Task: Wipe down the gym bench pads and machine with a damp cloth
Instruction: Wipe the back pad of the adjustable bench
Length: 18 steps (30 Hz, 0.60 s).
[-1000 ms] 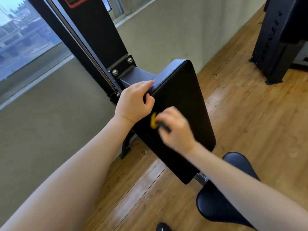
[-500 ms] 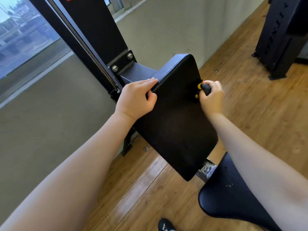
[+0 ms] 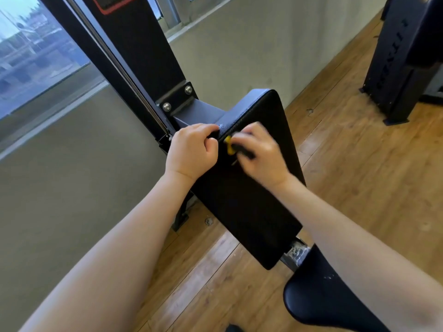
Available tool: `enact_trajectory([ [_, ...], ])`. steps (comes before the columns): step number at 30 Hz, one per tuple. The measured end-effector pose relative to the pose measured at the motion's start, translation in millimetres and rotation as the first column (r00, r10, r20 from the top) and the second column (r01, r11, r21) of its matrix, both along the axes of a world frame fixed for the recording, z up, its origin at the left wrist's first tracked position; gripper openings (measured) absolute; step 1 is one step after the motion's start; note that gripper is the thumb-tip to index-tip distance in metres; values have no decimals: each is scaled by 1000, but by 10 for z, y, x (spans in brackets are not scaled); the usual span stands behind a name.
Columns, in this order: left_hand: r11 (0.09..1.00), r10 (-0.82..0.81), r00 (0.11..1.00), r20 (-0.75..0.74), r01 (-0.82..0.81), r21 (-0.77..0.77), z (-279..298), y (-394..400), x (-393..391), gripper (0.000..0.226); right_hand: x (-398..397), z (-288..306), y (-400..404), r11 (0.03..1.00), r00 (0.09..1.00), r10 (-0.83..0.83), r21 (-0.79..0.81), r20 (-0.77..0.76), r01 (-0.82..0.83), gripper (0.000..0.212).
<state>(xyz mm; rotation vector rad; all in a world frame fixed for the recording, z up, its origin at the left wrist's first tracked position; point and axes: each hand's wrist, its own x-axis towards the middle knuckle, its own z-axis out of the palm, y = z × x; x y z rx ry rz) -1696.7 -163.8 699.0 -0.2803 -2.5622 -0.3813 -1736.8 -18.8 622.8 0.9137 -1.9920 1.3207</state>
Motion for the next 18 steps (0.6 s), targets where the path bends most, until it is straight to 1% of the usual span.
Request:
enact_trajectory([
  [1,1000,-4,1000,-5,4,11,8,-1,0,52,-115,14,67,992,993,-86,-86,77,93,25],
  [2,1000,-5,1000,-9,5,20,16,-2,1,51,-226,43,132,964,966,-168,-170,196,203,24],
  [3,1000,-6,1000,-12,7,25,21,-3,5,51,-342,74,205,929,920,-229,-212,319,305,23],
  [4,1000,-9,1000,-12,9,28,26,1,9,51,-431,109,266,895,868,-285,-212,406,392,24],
  [5,999,-10,1000,-8,11,32,28,7,13,51,-471,139,302,875,835,-327,-192,443,445,25],
  [6,999,-10,1000,-2,10,40,31,10,12,51,-450,168,291,874,839,-335,-192,428,447,24],
  [7,999,-9,1000,6,9,46,32,5,6,50,-353,217,224,896,881,-297,-212,368,390,23],
  [8,999,-10,1000,15,10,44,33,-4,1,49,-227,262,120,938,941,-218,-209,260,275,22],
  [9,999,-9,1000,22,9,32,34,-16,-2,45,-71,292,5,979,984,-118,-151,132,137,21],
  [10,1000,-7,1000,26,7,17,34,-21,-1,40,44,274,-86,998,999,-36,-42,29,38,20],
  [11,1000,-7,1000,27,7,12,32,-19,1,38,69,253,-120,999,1000,-2,55,-28,4,19],
  [12,1000,-10,1000,22,9,19,26,-16,8,39,-15,248,-86,996,999,-21,81,-31,23,19],
  [13,999,-11,1000,15,11,31,20,-13,14,44,-175,248,-7,995,995,-96,37,37,95,18],
  [14,999,-8,1000,10,7,39,14,-12,14,49,-371,249,101,974,967,-214,-38,140,221,18],
  [15,999,-1,1000,9,1,45,16,-11,12,52,-571,258,233,938,917,-313,-69,249,339,18],
  [16,999,5,1000,9,-6,49,24,-9,9,53,-745,258,360,908,863,-378,-49,336,416,19],
  [17,998,8,1000,9,-8,56,33,-4,8,54,-866,242,456,892,824,-412,-11,388,451,20],
  [18,998,7,1000,9,-8,67,38,2,5,54,-918,228,509,886,809,-429,12,402,464,20],
])
